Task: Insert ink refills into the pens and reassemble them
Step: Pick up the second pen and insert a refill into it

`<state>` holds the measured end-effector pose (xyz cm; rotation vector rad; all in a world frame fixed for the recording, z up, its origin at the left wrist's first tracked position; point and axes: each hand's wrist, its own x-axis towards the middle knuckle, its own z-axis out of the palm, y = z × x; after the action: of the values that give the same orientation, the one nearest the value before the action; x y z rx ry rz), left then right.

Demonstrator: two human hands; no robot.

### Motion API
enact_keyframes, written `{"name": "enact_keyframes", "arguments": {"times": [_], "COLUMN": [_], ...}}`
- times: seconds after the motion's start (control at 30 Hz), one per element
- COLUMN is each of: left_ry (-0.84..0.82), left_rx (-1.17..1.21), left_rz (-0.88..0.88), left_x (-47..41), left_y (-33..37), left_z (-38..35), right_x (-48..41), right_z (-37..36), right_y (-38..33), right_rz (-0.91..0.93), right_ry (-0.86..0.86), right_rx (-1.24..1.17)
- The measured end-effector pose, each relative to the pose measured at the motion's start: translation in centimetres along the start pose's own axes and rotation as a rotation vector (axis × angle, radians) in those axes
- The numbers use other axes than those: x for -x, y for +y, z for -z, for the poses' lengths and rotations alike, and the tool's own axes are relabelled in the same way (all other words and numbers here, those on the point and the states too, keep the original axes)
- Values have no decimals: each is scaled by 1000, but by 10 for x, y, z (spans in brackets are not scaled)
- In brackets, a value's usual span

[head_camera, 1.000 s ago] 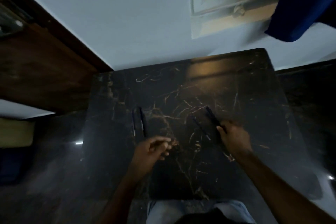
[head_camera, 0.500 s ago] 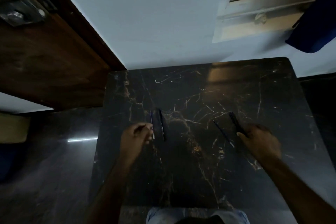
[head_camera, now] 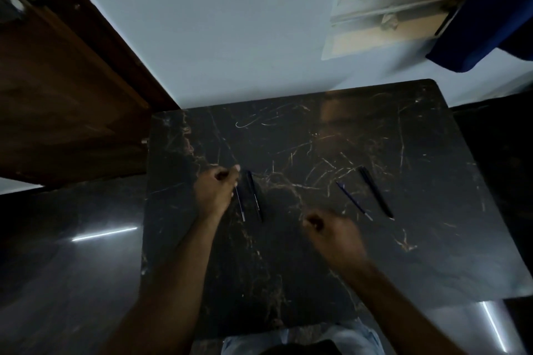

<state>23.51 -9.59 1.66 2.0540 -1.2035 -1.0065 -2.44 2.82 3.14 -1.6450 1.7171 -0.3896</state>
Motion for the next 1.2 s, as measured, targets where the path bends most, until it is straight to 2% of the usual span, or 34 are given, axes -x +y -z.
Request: {"name": "enact_keyframes", "arguments": {"times": [0.13,0.37,0.5,0.6,0.67,0.8,0.87,1.0,1.2], "left_ry": [124,-6,-95,-157,-236,-352,-367,-424,-487], "left_rx": [164,279,328,354,390,453,465,600,715], "left_rz": [157,88,130,145,104,-146,-274,-391,-436], "left_x": [22,53,53,46,41,37,41,50,62], "left_y": [-14,-22,-22,-10,5,37,54,87,113], "left_z": [4,38,55,61,62,57,54,55,65], "right_x": [-57,-125,-131,-119,-100,-62,-51,-37,-25], "right_z": [-44,-94,-98,-80,-60,-14,9,42,66], "right_y": [-53,-73,-69,-72,-81,-101,-109,-128,-145], "right_rz": [-28,-72,-68,-44,49,297,290,332,392], "right_ry": [2,-7,2,-14,21,152,210,242,362], "right_rx": [-61,238,259,49,-134,-184,-215,-199,-207]}}
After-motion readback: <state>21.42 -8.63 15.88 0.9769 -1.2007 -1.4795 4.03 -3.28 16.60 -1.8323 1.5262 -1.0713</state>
